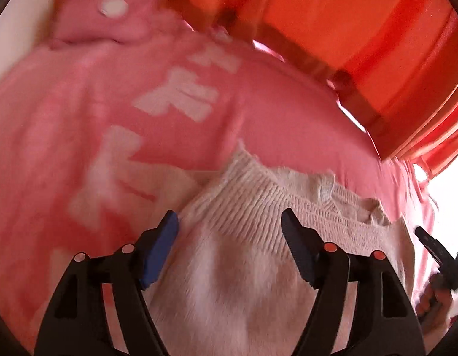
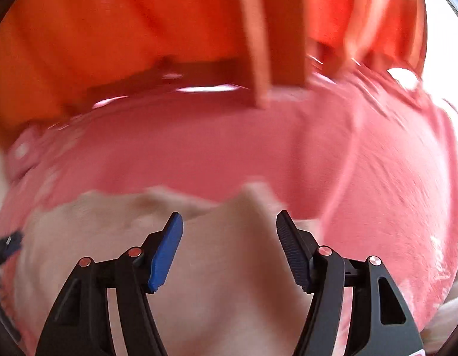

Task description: Fold small clothes

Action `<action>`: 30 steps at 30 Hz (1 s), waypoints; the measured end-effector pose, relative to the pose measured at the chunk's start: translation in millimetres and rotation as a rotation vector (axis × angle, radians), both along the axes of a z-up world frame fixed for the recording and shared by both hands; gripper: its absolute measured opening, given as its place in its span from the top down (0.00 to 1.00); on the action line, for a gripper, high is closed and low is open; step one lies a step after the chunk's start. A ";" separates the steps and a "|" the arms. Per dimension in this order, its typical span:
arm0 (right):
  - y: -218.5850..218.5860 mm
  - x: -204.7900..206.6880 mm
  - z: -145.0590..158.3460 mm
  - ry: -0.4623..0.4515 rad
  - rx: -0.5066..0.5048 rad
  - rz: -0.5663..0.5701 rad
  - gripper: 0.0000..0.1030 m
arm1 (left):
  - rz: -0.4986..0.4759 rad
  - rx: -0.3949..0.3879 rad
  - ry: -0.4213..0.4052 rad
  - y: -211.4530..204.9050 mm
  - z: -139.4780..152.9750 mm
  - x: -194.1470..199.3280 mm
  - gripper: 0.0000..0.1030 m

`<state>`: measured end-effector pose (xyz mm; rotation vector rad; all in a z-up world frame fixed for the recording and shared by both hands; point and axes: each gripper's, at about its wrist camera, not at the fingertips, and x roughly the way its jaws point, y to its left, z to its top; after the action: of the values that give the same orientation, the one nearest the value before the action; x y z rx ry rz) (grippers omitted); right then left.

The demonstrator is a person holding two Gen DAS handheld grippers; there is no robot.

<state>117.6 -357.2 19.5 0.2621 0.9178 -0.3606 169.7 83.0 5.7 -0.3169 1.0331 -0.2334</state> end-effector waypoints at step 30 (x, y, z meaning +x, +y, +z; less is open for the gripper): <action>217.4 -62.3 -43.7 0.127 0.192 0.548 0.83 | 0.265 -0.160 0.079 65.3 -8.5 -140.4 0.32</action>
<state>55.3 -139.8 -24.3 0.1545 1.1089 0.2206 29.3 148.3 -2.8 -0.6077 1.0405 -0.0642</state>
